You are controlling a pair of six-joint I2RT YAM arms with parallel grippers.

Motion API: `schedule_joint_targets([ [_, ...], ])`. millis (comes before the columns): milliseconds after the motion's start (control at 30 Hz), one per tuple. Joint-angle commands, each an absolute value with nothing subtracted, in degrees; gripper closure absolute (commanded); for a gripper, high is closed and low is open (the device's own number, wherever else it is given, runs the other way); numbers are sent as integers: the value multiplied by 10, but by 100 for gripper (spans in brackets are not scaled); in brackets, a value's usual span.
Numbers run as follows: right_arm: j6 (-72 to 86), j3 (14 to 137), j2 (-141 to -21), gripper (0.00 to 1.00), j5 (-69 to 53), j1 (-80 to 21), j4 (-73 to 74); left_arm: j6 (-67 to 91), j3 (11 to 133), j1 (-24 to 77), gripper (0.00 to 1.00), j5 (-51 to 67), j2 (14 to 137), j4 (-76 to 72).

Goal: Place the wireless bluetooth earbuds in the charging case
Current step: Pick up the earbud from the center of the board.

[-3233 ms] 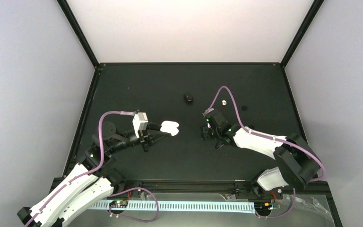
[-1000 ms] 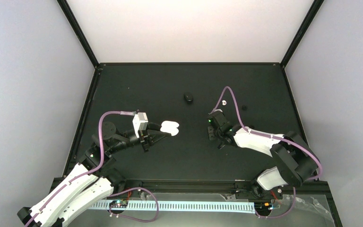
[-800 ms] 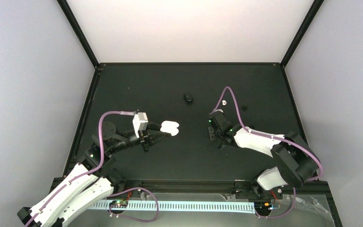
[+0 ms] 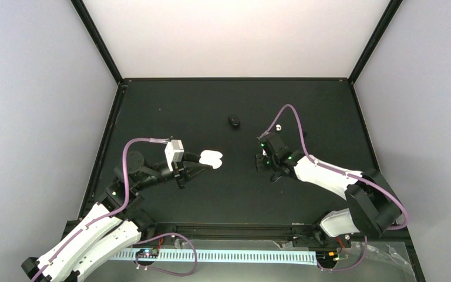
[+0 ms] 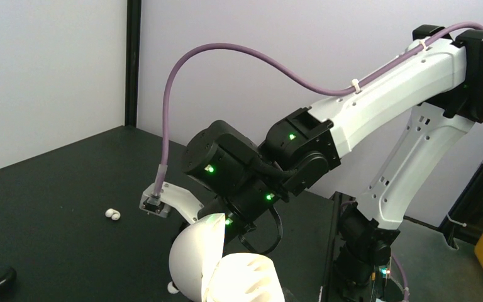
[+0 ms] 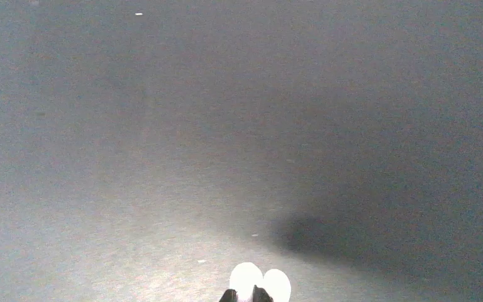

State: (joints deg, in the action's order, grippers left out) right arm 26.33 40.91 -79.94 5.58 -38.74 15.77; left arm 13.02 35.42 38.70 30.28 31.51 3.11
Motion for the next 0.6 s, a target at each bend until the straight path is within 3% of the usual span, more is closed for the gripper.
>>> schedule_joint_targets([
  [0, 295, 431, -802, 95, -49, -384, 171, 129, 367, 386, 99, 313, 316, 28],
  [367, 318, 448, -866, 93, -94, -389, 128, 129, 367, 387, 98, 314, 314, 31],
  [567, 312, 454, -867, 78, -105, -393, 120, 127, 367, 387, 99, 313, 316, 31],
])
